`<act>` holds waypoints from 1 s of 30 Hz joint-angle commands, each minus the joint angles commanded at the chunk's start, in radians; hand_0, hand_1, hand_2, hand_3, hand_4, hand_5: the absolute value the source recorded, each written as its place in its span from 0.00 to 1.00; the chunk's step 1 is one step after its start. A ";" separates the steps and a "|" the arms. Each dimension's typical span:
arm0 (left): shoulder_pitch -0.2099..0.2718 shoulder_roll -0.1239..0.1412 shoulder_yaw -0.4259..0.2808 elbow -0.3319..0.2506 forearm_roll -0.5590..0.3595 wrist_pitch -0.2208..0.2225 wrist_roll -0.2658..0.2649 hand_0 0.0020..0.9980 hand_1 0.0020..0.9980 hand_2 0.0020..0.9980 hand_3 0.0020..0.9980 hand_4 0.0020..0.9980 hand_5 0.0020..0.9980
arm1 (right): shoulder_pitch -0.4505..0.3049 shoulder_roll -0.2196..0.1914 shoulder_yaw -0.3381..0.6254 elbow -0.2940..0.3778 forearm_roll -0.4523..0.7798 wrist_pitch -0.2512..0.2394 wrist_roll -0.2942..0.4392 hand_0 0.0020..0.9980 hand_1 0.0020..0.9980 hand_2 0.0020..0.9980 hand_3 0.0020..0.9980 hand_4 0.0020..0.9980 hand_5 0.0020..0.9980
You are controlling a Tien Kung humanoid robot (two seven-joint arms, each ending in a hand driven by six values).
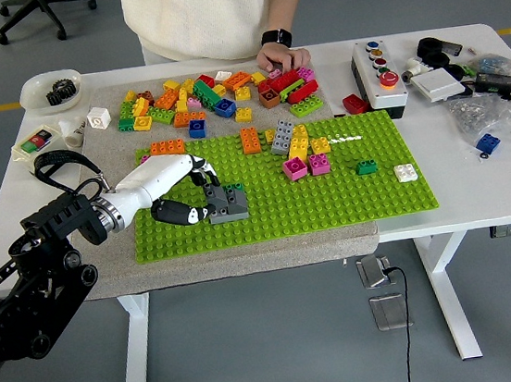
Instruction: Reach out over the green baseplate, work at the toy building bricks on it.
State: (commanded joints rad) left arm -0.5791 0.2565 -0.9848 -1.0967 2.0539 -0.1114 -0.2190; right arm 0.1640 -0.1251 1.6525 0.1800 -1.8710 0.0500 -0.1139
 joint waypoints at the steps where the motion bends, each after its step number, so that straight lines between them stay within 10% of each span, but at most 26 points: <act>1: -0.001 0.001 0.004 0.003 0.003 0.005 -0.002 0.64 0.58 0.54 0.53 0.58 0.11 | 0.000 0.000 0.000 0.000 0.000 0.000 0.000 0.74 0.64 0.68 0.61 0.82 0.53; 30: -0.013 -0.013 0.042 0.082 -0.004 0.056 -0.054 0.65 0.58 0.53 0.53 0.57 0.10 | 0.000 0.003 -0.004 0.000 -0.002 0.001 0.000 0.74 0.64 0.68 0.61 0.82 0.53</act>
State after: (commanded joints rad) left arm -0.5924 0.2434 -0.9426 -1.0146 2.0496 -0.0558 -0.2732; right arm 0.1639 -0.1216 1.6484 0.1800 -1.8731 0.0511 -0.1137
